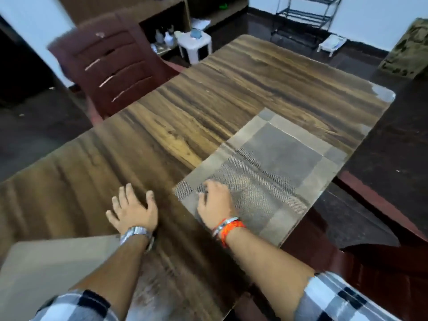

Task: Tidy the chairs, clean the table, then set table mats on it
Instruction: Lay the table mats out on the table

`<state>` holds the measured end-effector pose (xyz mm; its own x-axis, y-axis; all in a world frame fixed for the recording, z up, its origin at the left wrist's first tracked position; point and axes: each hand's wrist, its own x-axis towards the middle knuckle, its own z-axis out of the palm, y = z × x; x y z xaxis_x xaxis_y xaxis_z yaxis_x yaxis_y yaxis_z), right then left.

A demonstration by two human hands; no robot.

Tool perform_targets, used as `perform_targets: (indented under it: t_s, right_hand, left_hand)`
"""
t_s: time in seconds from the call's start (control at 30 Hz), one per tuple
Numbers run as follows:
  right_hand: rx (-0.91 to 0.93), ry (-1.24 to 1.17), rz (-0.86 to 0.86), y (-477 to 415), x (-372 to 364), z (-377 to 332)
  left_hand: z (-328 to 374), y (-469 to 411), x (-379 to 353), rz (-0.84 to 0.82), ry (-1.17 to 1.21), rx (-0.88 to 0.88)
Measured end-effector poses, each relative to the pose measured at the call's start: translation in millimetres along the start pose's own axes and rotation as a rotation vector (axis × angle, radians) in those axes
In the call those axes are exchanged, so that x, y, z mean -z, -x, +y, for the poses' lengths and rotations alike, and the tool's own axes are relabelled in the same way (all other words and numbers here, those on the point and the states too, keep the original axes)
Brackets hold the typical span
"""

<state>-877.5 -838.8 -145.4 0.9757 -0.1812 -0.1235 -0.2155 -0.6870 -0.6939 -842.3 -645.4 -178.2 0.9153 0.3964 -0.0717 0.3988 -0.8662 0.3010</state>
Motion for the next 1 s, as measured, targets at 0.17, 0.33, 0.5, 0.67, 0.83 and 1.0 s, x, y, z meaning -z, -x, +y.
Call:
perform_targets:
  t_s: [0.17, 0.33, 0.5, 0.67, 0.83, 1.0]
  right_hand:
    - [0.052, 0.067, -0.403, 30, -69, -73]
    - [0.063, 0.320, -0.450, 70, -111, -103]
    - [0.191, 0.343, -0.426, 73, -136, -130]
    - [0.257, 0.455, -0.520, 71, -159, -149]
    - [0.302, 0.378, -0.440, 53, -159, -155]
    - [0.256, 0.089, -0.350, 30, -143, -144]
  left_hand:
    - [-81, -1, 48, -0.069, -0.082, 0.153]
    - [-139, 3, 65, -0.239, -0.139, 0.426]
    - [-177, -8, 71, -0.179, -0.084, 0.540]
    - [-256, -29, 86, -0.146, 0.087, 0.731]
    - [-263, -35, 96, -0.188, 0.021, 0.671]
    - [-251, -40, 104, -0.089, -0.058, 0.602]
